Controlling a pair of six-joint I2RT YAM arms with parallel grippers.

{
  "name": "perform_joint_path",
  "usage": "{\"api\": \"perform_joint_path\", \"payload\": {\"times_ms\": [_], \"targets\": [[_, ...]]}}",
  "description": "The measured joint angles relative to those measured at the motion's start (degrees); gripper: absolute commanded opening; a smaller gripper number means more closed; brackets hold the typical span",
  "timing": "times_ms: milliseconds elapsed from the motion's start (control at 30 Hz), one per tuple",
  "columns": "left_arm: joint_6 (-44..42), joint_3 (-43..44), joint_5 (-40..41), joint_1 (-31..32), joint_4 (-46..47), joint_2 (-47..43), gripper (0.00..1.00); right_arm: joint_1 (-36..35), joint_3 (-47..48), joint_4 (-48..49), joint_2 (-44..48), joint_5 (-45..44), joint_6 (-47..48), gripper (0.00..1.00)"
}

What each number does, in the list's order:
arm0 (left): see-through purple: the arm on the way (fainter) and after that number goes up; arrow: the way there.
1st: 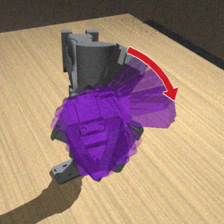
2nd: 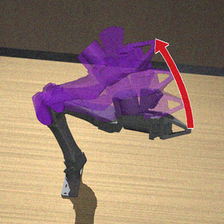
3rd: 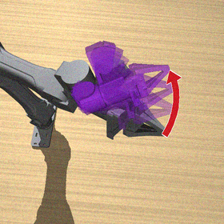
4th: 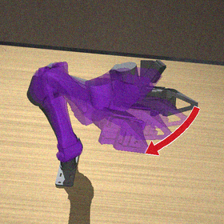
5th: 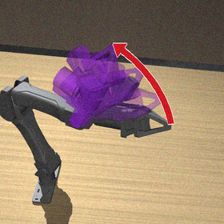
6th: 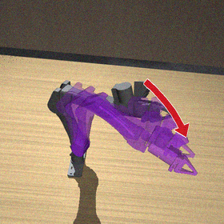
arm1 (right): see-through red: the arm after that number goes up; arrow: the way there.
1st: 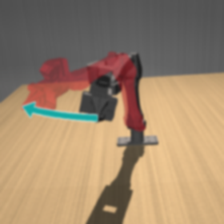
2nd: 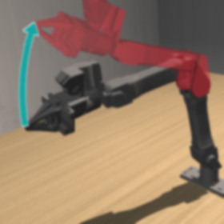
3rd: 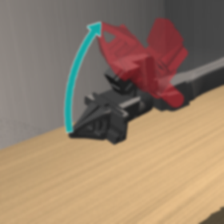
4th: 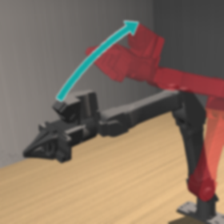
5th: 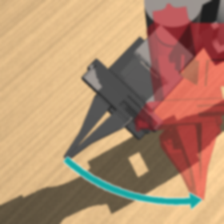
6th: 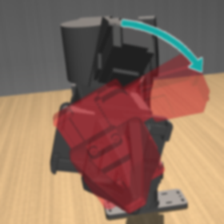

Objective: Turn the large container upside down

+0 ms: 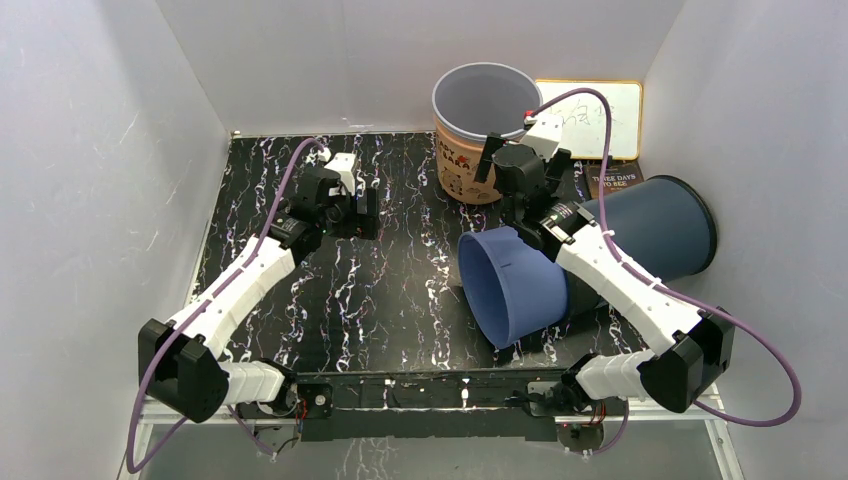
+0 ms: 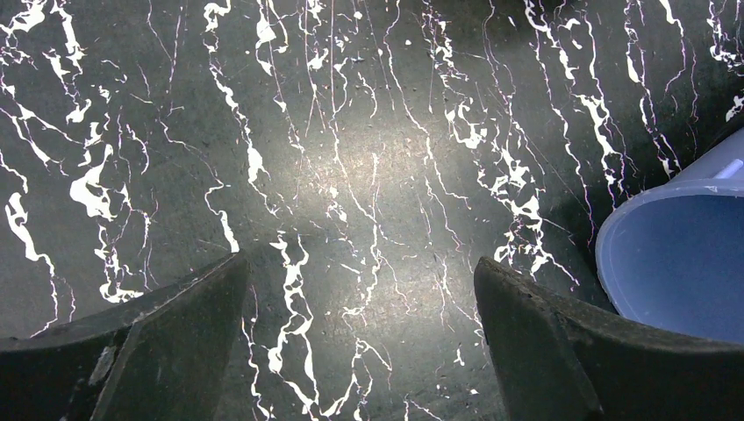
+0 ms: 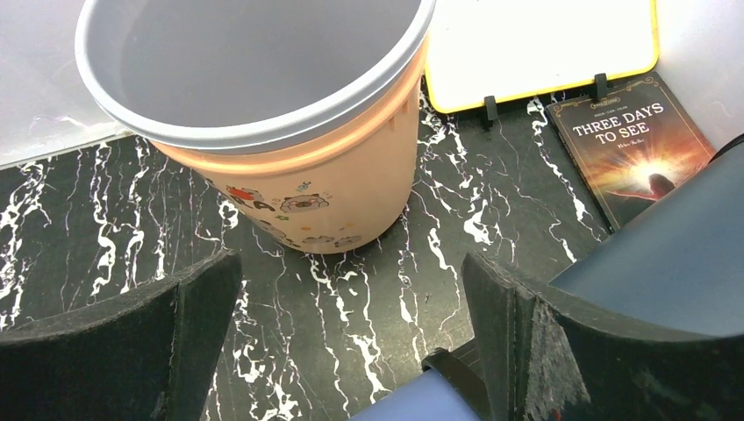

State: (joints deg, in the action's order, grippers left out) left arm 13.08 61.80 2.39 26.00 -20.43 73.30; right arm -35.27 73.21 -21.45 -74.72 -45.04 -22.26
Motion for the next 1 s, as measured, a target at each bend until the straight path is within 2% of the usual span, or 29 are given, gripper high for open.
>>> {"api": "perform_joint_path", "payload": {"times_ms": [200,400,533,733,1000], "targets": [[0.00,-0.57,0.00,0.00,0.00,-0.90,0.98,0.00,-2.56,2.23,1.46,1.88,1.09,0.98],[-0.07,-0.76,0.07,0.00,-0.66,-1.20,0.98,0.00,-8.70,6.27,7.23,8.39,6.03,0.98],[0.02,-1.44,0.15,-0.02,-0.70,-2.34,0.98,0.00,-8.44,6.36,7.80,11.02,9.03,0.86],[0.50,-3.56,0.22,-0.02,-1.03,-4.55,0.98,-1.81,-1.81,-3.04,2.05,12.20,10.49,0.57],[1.27,-6.80,0.42,-0.02,-1.07,-5.40,0.98,-12.92,0.90,-17.66,0.85,7.26,10.12,0.50]]}}
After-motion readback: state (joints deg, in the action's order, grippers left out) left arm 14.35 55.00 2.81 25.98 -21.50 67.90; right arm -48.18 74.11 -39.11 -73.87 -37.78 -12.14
